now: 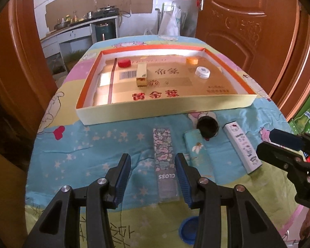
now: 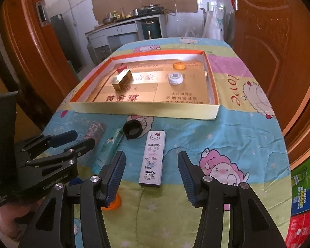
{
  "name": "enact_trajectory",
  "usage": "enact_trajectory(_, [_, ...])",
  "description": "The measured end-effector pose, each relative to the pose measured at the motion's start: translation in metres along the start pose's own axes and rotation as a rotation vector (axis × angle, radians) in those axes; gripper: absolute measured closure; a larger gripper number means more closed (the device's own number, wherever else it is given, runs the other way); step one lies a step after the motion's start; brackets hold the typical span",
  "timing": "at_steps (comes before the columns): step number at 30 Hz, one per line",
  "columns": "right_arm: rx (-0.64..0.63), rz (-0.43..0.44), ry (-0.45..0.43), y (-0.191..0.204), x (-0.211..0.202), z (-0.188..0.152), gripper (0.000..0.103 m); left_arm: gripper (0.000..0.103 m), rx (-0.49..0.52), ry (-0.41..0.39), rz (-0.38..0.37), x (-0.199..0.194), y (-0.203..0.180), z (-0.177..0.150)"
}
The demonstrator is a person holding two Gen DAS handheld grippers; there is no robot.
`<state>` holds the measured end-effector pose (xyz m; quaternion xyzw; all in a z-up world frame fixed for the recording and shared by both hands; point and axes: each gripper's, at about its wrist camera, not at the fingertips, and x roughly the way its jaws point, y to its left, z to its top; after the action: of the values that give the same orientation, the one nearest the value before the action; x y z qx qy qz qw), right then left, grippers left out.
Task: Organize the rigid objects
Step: 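Move the left gripper over the GLOSS box while the right gripper approaches the Hello Kitty box, then close the left gripper on the GLOSS box while the right gripper grasps the Hello Kitty box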
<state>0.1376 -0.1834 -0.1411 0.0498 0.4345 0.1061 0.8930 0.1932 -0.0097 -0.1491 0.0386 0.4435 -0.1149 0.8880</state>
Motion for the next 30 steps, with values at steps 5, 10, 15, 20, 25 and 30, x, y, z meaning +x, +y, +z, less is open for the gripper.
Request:
enact_trajectory(5, [-0.011,-0.006,0.016,0.001,0.01,0.0,0.049,0.059,-0.002,0.024,-0.005,0.008,0.001,-0.002])
enact_trajectory(10, [-0.032,-0.042,0.026,0.005,0.018,0.001,0.049,0.059,-0.021,0.009,-0.017,0.009,0.004,-0.002])
enact_trajectory(15, [-0.052,-0.08,0.033,0.01,0.024,0.002,0.053,0.064,-0.023,-0.002,-0.015,0.008,0.007,-0.004])
enact_trajectory(20, [-0.079,-0.103,0.062,0.016,0.035,-0.001,0.077,0.067,-0.02,-0.012,-0.015,0.008,0.008,-0.004])
enact_trajectory(25, [-0.061,-0.084,0.058,0.013,0.035,-0.001,0.077,0.077,-0.049,-0.018,-0.034,0.008,0.014,-0.003])
enact_trajectory(30, [-0.051,-0.071,0.055,0.01,0.033,-0.001,0.077,0.079,-0.067,-0.029,-0.047,0.007,0.018,-0.004])
